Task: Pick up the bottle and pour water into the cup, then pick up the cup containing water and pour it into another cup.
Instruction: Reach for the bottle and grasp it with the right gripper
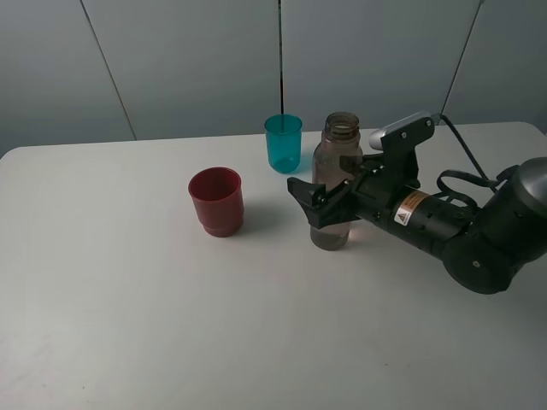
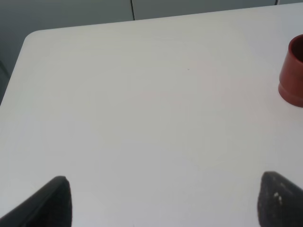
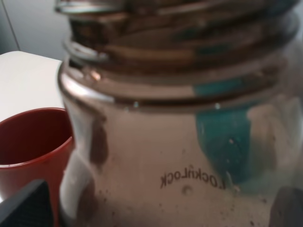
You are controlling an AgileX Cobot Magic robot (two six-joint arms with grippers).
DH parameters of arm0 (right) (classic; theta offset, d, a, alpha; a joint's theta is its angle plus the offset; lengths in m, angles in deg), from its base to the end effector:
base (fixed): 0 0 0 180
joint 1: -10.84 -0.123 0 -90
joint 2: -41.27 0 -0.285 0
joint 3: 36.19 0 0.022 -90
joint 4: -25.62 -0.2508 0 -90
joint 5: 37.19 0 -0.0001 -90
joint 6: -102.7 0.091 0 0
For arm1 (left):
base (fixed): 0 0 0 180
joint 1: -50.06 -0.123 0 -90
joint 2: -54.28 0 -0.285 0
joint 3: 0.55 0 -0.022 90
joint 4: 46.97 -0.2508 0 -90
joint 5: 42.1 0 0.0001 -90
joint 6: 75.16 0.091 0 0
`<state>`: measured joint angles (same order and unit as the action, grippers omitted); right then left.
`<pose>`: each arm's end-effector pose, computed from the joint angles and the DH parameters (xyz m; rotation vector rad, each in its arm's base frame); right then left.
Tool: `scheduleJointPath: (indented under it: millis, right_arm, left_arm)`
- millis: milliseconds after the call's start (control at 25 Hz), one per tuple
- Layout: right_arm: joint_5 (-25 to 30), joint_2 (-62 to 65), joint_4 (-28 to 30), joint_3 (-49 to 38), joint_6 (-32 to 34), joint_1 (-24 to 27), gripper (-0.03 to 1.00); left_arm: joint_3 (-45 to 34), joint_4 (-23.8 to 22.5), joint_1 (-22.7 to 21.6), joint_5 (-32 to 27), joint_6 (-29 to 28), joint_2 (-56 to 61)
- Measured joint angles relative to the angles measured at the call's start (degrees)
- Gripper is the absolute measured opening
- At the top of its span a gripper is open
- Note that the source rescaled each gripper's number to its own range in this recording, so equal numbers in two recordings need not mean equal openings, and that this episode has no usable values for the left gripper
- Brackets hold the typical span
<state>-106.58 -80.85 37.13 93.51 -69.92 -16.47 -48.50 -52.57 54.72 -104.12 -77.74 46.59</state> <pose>0.2529 0.1497 0.0978 -0.5140 1.7614 0.5474 -0.0068 0.0084 0.2788 0.0307 2.0496 0.0385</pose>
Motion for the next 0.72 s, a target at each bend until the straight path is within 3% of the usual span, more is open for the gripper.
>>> scheduleJointPath:
  millis: [720]
  right_arm:
    - [0.7, 0.0, -3.31, 0.0, -1.9, 0.0, 1.0]
  left_arm:
    - [0.0, 0.0, 0.0, 0.0, 0.0, 0.0]
